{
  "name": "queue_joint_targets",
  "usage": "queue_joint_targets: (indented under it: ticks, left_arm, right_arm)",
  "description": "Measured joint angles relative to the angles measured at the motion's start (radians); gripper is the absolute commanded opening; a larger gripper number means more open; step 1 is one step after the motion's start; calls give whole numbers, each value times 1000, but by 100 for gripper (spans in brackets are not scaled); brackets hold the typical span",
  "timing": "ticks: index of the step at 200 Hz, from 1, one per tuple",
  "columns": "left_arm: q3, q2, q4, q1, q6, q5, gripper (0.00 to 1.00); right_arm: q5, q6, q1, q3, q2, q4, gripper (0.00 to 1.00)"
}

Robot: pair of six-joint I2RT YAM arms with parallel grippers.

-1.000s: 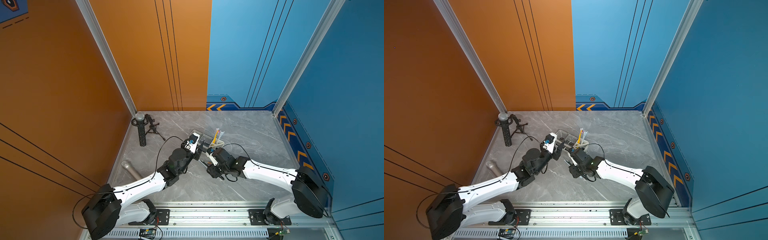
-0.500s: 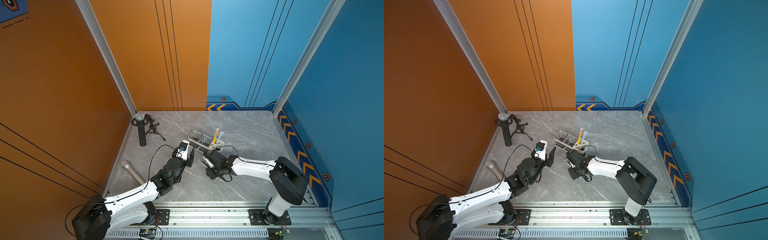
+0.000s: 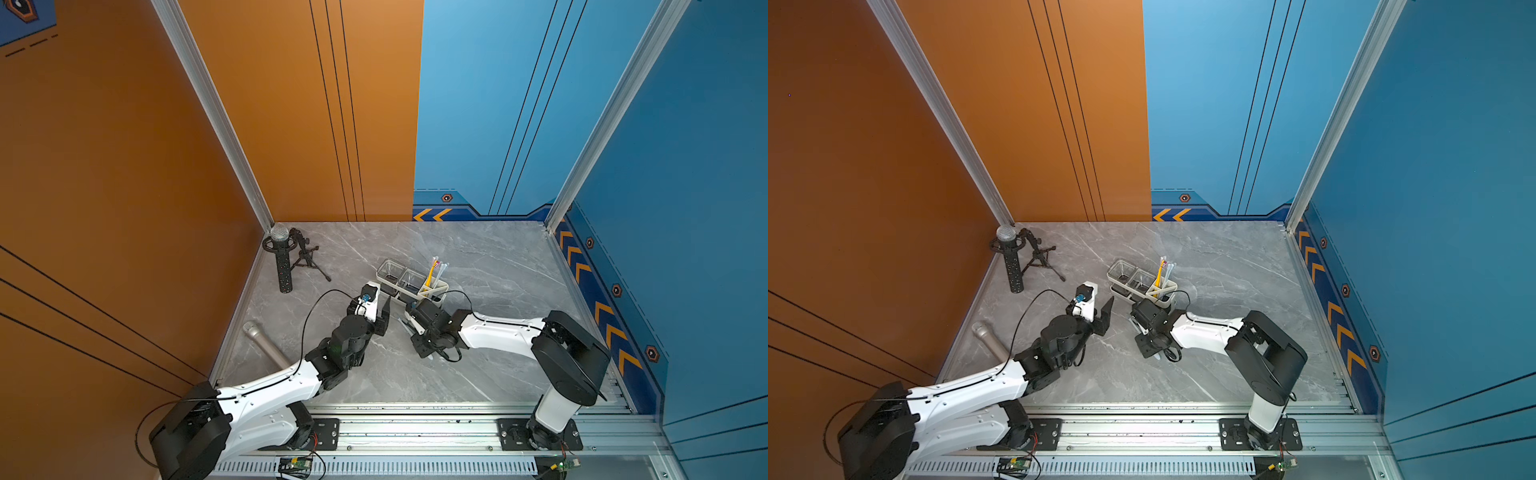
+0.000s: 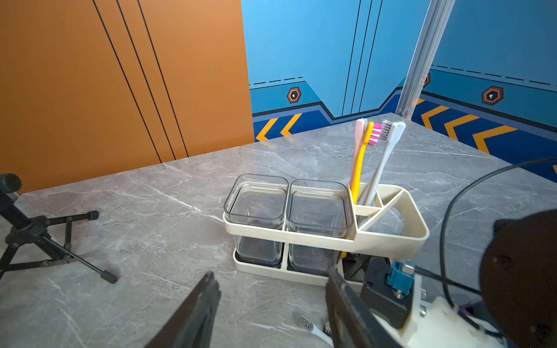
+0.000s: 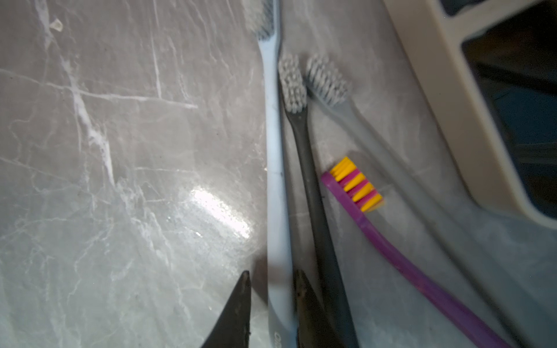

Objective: Place the toothbrush into the toothbrush holder
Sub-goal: Pick up the toothbrush from the center of the board.

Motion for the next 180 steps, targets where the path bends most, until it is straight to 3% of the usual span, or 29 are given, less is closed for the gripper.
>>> queue_joint_targets:
  ticks: [63,129,180]
  left_arm:
    - [-8,6,-24,0,-50,-34,58]
    - [-10,25,-156,-3,-173,-101,55]
    - [0,25,-269,-3,-271,-72,57]
  right_arm:
    - [61,11,11,44,30,-51,10]
    - [70,11,15,53,34,-61,2]
    - [65,12,15,52,29,-61,0]
